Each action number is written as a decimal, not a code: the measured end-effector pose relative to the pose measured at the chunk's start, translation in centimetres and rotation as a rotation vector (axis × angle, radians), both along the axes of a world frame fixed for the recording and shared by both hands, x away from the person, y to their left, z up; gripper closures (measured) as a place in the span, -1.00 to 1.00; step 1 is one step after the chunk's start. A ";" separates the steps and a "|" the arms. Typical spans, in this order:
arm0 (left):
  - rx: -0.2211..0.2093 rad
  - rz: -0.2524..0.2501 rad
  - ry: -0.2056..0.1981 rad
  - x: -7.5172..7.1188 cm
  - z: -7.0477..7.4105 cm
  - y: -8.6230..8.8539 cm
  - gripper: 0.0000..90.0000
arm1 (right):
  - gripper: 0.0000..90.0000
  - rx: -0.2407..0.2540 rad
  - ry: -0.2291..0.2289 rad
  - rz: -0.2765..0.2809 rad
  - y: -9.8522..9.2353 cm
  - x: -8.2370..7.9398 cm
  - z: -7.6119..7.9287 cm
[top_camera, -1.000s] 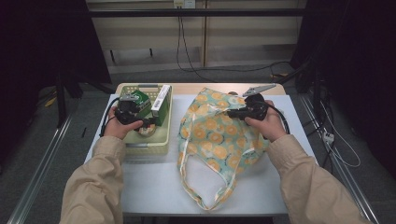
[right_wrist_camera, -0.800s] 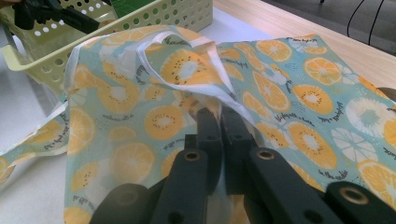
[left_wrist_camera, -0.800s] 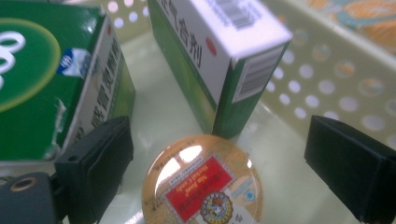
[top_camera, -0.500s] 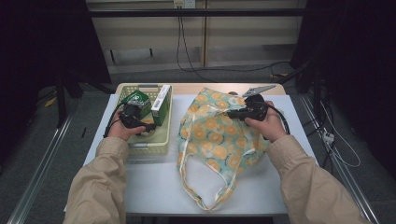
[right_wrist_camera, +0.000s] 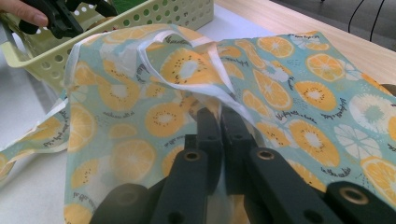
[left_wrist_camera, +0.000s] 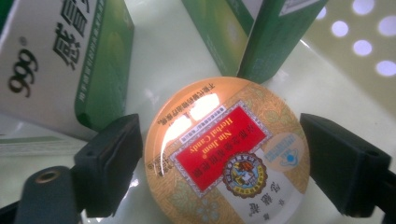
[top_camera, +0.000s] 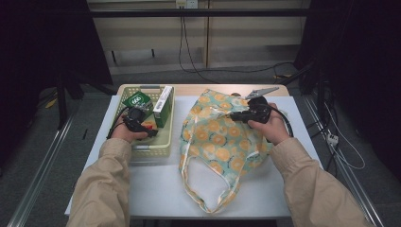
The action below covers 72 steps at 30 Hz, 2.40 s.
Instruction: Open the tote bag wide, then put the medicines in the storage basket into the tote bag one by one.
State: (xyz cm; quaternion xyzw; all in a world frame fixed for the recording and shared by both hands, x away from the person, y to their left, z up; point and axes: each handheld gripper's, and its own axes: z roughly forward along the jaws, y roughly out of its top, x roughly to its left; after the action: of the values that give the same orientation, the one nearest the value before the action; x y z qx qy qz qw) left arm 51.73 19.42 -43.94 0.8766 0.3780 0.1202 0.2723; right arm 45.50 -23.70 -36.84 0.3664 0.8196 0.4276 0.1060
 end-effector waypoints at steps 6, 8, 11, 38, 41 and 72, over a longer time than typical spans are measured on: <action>0.002 0.002 0.008 0.0 0.0 0.1 -0.56 | 0.97 0.000 -0.003 -0.002 0.0 -0.1 -0.1; 0.009 0.023 0.003 0.1 0.0 0.2 -0.56 | 0.97 0.001 -0.003 -0.001 -0.1 -0.1 -0.1; -0.006 0.045 0.000 0.1 0.3 0.4 -0.55 | 0.97 0.000 -0.001 -0.004 -0.2 -0.2 -0.3; -0.151 0.096 -0.031 -1.0 6.8 0.7 -0.55 | 0.97 0.008 0.006 -0.023 0.0 0.3 -0.9; -0.145 0.075 -0.026 -1.4 7.7 0.6 -0.55 | 0.97 0.006 0.006 -0.030 -0.1 0.5 -0.8; -0.284 -0.183 -0.065 -5.8 11.7 -7.2 -0.55 | 0.97 -0.020 0.015 -0.107 0.3 3.4 -0.9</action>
State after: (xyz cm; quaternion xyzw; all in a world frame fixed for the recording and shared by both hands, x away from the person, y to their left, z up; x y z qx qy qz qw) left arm 45.94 12.21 -32.23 0.8557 0.3008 0.0684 0.4155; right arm 48.93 -23.40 -37.75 0.4119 0.8037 0.4104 0.1262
